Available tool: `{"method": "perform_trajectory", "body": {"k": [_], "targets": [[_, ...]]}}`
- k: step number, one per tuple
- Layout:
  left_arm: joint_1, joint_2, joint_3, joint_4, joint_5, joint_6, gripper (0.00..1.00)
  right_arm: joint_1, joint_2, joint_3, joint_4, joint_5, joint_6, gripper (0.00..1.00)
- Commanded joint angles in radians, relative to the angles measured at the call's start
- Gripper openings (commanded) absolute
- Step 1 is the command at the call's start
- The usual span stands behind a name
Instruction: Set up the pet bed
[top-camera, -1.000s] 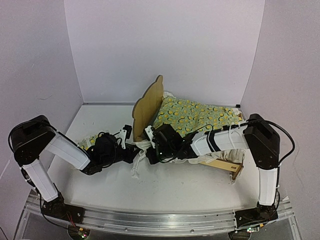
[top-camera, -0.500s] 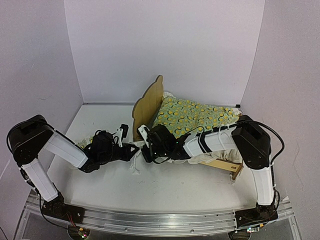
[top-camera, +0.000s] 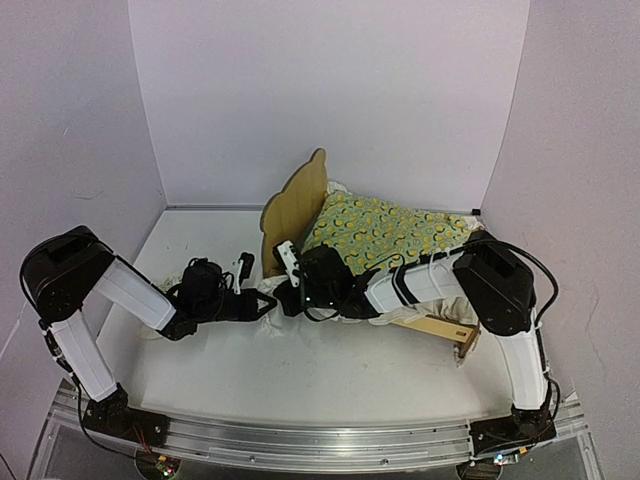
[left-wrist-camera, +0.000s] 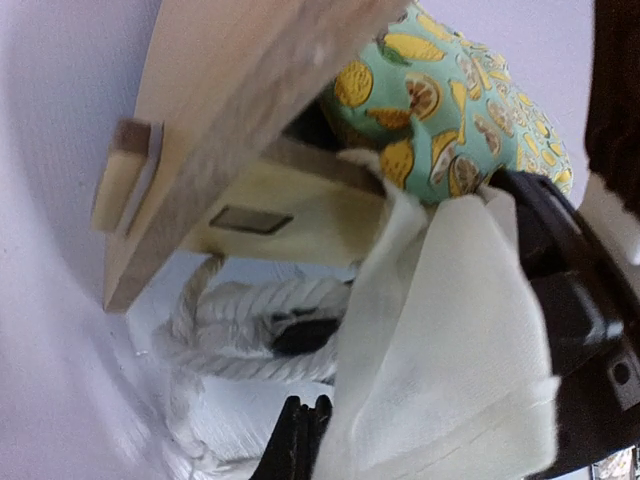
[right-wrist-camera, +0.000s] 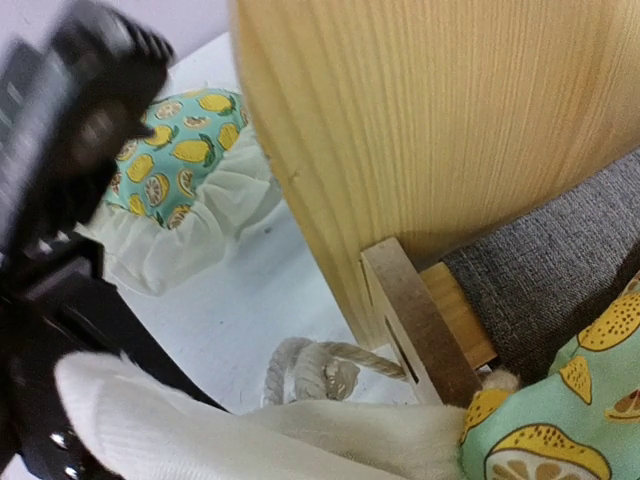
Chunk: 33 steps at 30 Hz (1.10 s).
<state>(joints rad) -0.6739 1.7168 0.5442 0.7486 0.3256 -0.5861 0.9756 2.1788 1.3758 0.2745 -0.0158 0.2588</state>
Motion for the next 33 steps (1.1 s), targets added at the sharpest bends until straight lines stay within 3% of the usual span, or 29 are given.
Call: {"method": "perform_trajectory", "body": {"k": [1, 5, 8, 11, 16, 18, 21, 27, 33], "targets": [[0.006, 0.028, 0.039, -0.002, 0.061, -0.024, 0.00, -0.025, 0.015, -0.041, 0.212, -0.066, -0.032, 0.00], [0.007, 0.000, 0.036, -0.003, 0.048, 0.017, 0.00, -0.033, 0.040, -0.022, 0.209, -0.079, -0.044, 0.00], [0.008, -0.081, -0.010, -0.015, 0.009, 0.048, 0.14, -0.037, 0.036, -0.030, 0.192, -0.072, -0.055, 0.00], [0.008, -0.184, -0.071, -0.040, -0.057, 0.102, 0.38, -0.037, 0.031, -0.050, 0.188, -0.068, -0.072, 0.00], [0.011, -0.305, -0.101, -0.090, -0.188, 0.266, 0.48, -0.045, 0.023, -0.061, 0.183, -0.078, -0.081, 0.00], [0.012, -0.296, -0.087, -0.089, -0.223, 0.361, 0.39, -0.046, 0.020, -0.057, 0.182, -0.091, -0.083, 0.00], [0.013, -0.230, -0.036, -0.087, -0.233, 0.487, 0.08, -0.046, 0.012, -0.058, 0.179, -0.093, -0.085, 0.00], [0.014, -0.093, 0.039, -0.068, -0.202, 0.638, 0.04, -0.052, 0.008, -0.053, 0.176, -0.101, -0.082, 0.00], [0.014, -0.039, 0.083, -0.049, -0.168, 0.690, 0.05, -0.053, 0.004, -0.044, 0.167, -0.110, -0.085, 0.00]]}}
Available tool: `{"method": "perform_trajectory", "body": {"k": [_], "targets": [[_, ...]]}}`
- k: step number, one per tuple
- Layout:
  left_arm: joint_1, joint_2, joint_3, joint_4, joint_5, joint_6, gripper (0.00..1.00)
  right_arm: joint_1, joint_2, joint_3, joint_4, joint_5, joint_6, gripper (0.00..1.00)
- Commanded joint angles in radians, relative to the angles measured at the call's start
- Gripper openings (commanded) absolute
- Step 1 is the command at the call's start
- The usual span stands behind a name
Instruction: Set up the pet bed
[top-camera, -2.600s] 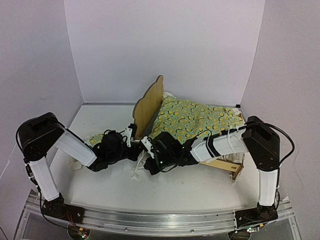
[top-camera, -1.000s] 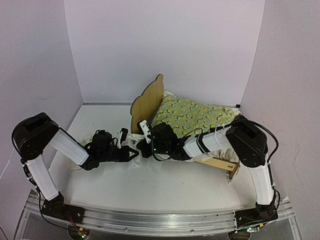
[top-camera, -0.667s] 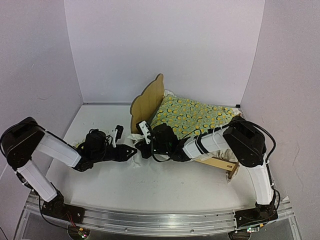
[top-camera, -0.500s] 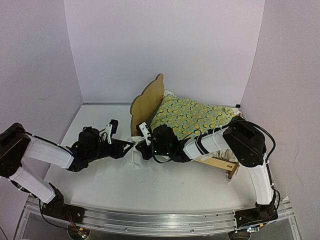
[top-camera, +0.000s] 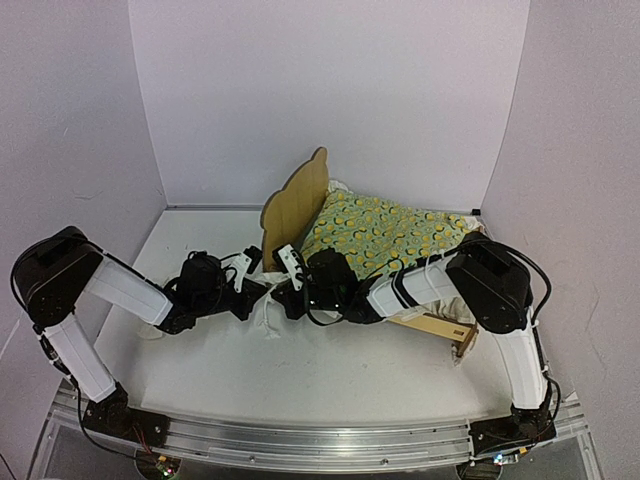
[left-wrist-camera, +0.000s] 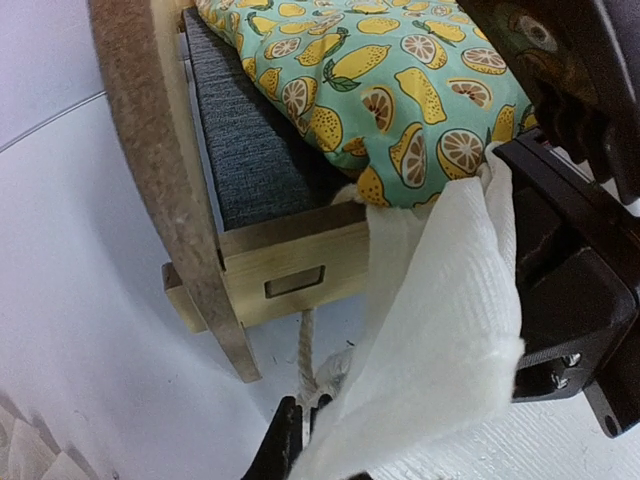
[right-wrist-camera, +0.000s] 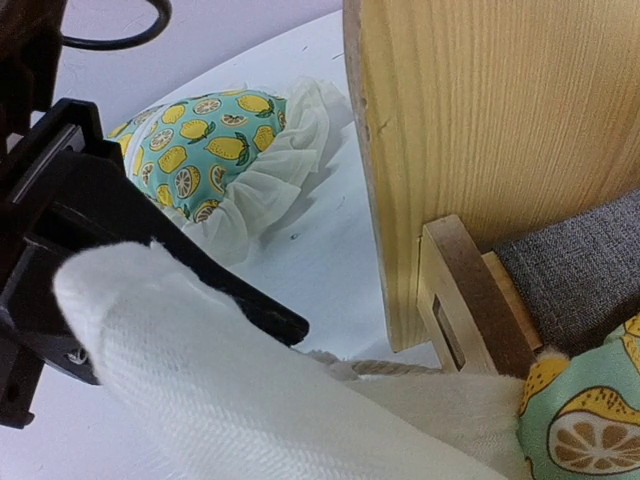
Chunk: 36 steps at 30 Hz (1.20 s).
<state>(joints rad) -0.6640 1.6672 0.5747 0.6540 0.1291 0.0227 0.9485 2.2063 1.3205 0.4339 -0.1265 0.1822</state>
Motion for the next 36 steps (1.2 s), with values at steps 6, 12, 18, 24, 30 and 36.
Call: {"method": "perform_trajectory", "body": {"k": [6, 12, 18, 24, 30, 36], "targets": [[0.003, 0.025, 0.053, 0.048, 0.078, 0.125, 0.10, -0.029, -0.031, 0.013, 0.002, 0.000, -0.016, 0.00], [0.003, 0.037, 0.064, 0.047, 0.132, 0.159, 0.12, -0.031, -0.033, 0.013, -0.002, 0.040, -0.015, 0.00], [0.004, 0.074, 0.108, 0.038, 0.142, 0.175, 0.13, -0.031, -0.046, 0.014, -0.026, 0.124, -0.029, 0.00], [0.004, 0.083, 0.134, 0.016, 0.156, 0.203, 0.14, -0.031, -0.052, 0.022, -0.038, 0.159, -0.133, 0.00], [0.019, 0.092, 0.161, -0.020, 0.164, 0.217, 0.14, -0.030, -0.066, 0.028, -0.038, 0.197, -0.278, 0.00], [0.061, 0.068, 0.165, -0.029, 0.146, 0.124, 0.19, -0.022, -0.068, 0.056, -0.072, 0.275, -0.381, 0.00]]}}
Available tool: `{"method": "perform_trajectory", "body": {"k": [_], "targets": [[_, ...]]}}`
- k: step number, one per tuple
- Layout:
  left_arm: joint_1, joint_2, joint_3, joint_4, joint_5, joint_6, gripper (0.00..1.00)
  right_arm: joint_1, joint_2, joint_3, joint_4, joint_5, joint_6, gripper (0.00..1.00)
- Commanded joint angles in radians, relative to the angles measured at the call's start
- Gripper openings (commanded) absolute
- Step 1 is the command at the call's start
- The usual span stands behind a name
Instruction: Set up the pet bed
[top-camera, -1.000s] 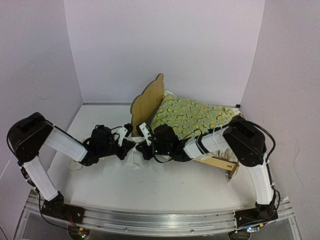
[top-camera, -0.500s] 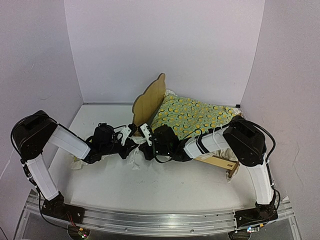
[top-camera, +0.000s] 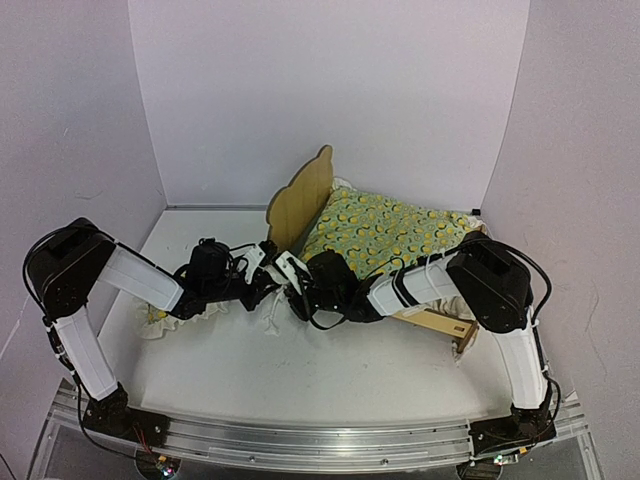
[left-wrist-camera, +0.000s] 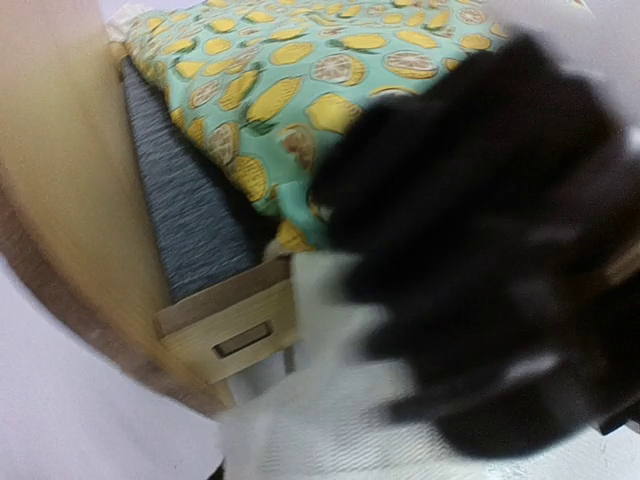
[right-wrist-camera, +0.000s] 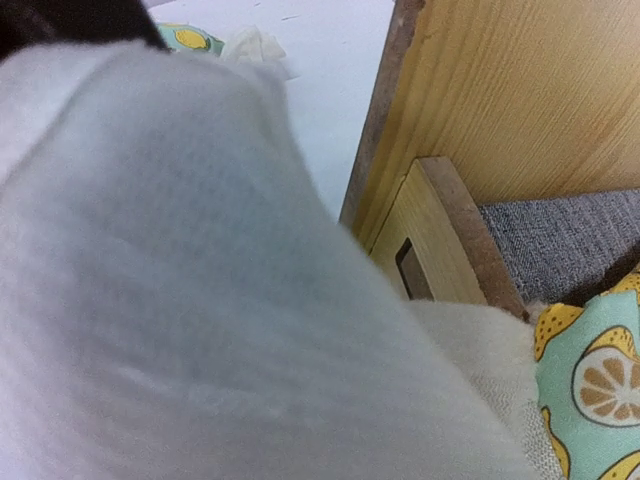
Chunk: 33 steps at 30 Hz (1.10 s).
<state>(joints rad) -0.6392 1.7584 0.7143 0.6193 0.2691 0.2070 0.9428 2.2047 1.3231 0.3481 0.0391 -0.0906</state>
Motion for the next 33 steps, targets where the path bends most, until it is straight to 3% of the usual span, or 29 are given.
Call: {"method": "perform_trajectory", "body": {"k": [1, 4, 9, 16, 27, 33], "targets": [[0.046, -0.033, 0.015, 0.007, 0.013, -0.078, 0.23, -0.018, -0.072, 0.050, 0.015, 0.116, -0.116, 0.00], [0.053, -0.018, 0.015, 0.010, 0.017, -0.086, 0.32, -0.014, -0.072, 0.044, 0.027, 0.122, -0.133, 0.00], [0.053, 0.028, 0.018, 0.056, 0.045, -0.011, 0.24, -0.014, -0.066, 0.044, 0.031, 0.104, -0.137, 0.00], [0.047, 0.091, 0.059, 0.084, 0.083, 0.036, 0.28, -0.015, -0.050, 0.066, 0.034, 0.085, -0.132, 0.00], [0.035, 0.089, 0.088, 0.053, 0.040, -0.090, 0.27, -0.014, -0.054, 0.068, 0.028, 0.075, -0.128, 0.00], [0.039, 0.021, 0.010, 0.065, 0.104, -0.137, 0.40, -0.014, -0.083, 0.044, 0.025, 0.059, -0.096, 0.00]]}}
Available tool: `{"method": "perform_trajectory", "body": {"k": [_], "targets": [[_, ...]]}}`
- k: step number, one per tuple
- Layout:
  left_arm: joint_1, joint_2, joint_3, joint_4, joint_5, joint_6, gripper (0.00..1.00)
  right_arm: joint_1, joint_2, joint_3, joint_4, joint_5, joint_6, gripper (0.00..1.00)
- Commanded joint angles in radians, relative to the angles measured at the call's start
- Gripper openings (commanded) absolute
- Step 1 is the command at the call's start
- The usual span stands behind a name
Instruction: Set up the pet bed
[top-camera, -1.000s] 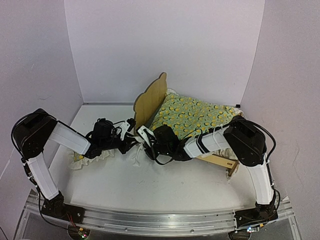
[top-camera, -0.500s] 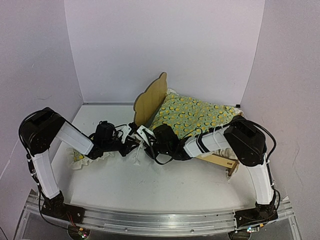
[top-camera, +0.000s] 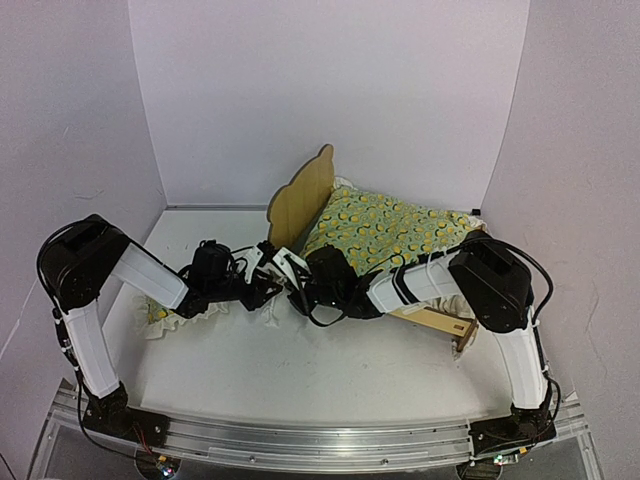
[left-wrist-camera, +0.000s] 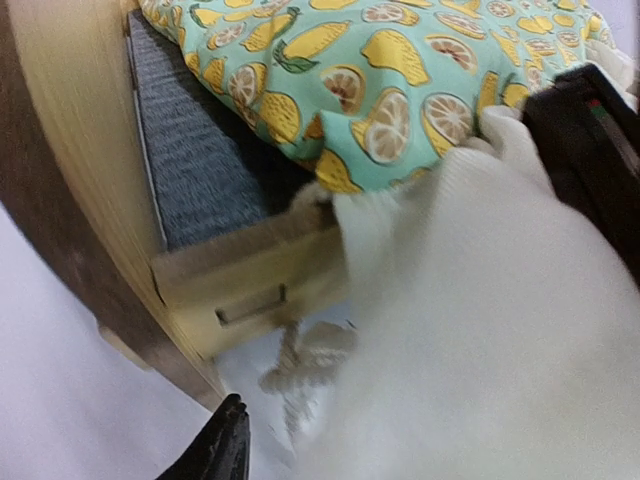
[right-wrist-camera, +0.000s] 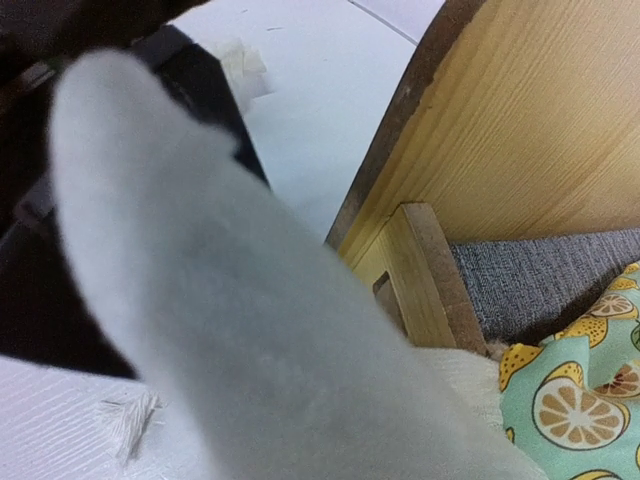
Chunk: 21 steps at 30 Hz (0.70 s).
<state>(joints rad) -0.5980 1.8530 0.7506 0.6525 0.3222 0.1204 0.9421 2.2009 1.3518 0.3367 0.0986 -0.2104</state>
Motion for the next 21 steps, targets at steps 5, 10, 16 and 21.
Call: {"method": "perform_trajectory", "body": {"k": [5, 10, 16, 21], "targets": [[0.035, -0.045, 0.007, 0.032, 0.177, -0.086, 0.46, -0.013, -0.117, 0.034, -0.078, -0.081, 0.065, 0.00], [0.062, -0.003, 0.049, 0.033, 0.254, -0.090, 0.57, -0.013, -0.138, 0.006, -0.091, -0.091, 0.078, 0.00], [0.085, 0.030, 0.103, 0.030, 0.314, -0.080, 0.57, -0.013, -0.135, 0.011, -0.100, -0.117, 0.080, 0.00], [0.089, 0.082, 0.162, 0.027, 0.338, -0.101, 0.40, -0.013, -0.136, 0.015, -0.107, -0.123, 0.080, 0.00]]}}
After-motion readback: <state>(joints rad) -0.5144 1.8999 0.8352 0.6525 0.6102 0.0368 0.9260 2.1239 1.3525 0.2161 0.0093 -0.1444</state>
